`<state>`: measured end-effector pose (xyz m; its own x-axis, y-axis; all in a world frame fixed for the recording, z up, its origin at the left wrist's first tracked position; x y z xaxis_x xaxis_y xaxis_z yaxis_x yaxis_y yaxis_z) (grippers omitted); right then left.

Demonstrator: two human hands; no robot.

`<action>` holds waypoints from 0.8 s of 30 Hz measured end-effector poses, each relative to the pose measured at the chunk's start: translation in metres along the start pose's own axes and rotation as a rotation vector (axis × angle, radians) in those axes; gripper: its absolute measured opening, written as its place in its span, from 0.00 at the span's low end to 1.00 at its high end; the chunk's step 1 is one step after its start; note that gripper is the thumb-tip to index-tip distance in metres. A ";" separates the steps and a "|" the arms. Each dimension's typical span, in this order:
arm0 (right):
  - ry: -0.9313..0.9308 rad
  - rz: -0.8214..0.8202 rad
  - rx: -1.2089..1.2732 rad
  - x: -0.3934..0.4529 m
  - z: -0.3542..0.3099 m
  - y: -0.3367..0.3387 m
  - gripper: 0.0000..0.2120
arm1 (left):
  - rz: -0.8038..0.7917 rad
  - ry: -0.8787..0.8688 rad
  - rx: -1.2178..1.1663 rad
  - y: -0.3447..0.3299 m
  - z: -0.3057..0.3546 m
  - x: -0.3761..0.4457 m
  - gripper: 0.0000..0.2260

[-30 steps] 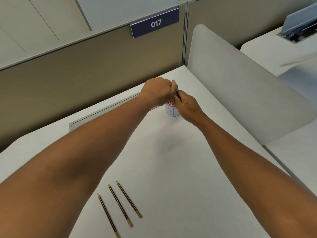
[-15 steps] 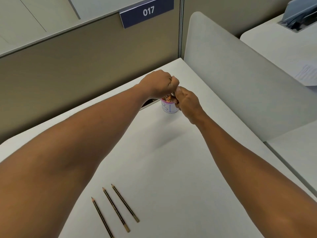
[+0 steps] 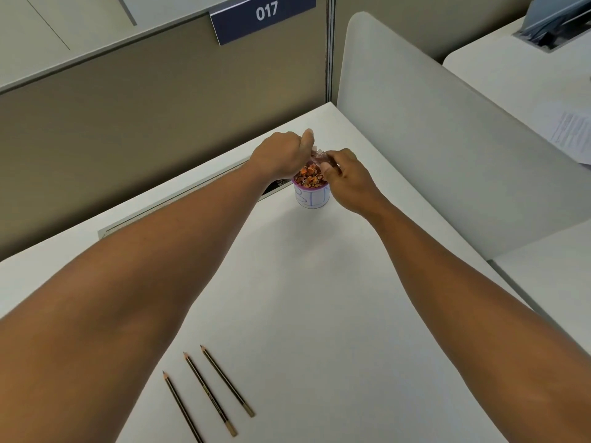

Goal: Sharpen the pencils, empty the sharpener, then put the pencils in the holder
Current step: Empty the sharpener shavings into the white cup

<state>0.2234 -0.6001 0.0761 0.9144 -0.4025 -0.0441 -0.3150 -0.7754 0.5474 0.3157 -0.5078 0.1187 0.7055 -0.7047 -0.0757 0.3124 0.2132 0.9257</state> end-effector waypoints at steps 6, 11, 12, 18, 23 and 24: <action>-0.042 0.076 -0.087 0.006 0.007 0.008 0.17 | -0.051 0.137 -0.190 -0.018 -0.018 -0.001 0.29; -0.059 0.167 -0.063 0.008 0.007 0.015 0.20 | 0.029 0.232 -0.336 -0.030 -0.039 -0.002 0.26; -0.066 0.173 -0.071 0.008 0.007 0.016 0.19 | 0.042 0.243 -0.355 -0.031 -0.041 -0.002 0.26; -0.035 0.179 -0.166 0.014 -0.004 0.018 0.14 | 0.167 0.275 -0.401 -0.028 -0.048 -0.002 0.13; 0.015 0.186 -0.240 0.017 -0.017 0.019 0.16 | 0.234 0.290 -0.590 -0.025 -0.050 -0.004 0.10; 0.024 0.193 -0.245 0.017 -0.020 0.019 0.16 | 0.255 0.288 -0.640 -0.025 -0.050 -0.005 0.09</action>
<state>0.2379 -0.6113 0.1026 0.8504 -0.5168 0.0987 -0.4153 -0.5441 0.7290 0.3358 -0.4761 0.0775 0.9170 -0.3940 -0.0628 0.3637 0.7607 0.5377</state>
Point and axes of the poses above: each hand's wrist, its own x-axis towards the middle knuckle, its own y-axis out of the back of the hand, z = x × y, the point moved 7 cm from there along x, towards the middle knuckle, and after that the axes turned 5 degrees about -y, right-handed, at the moved point
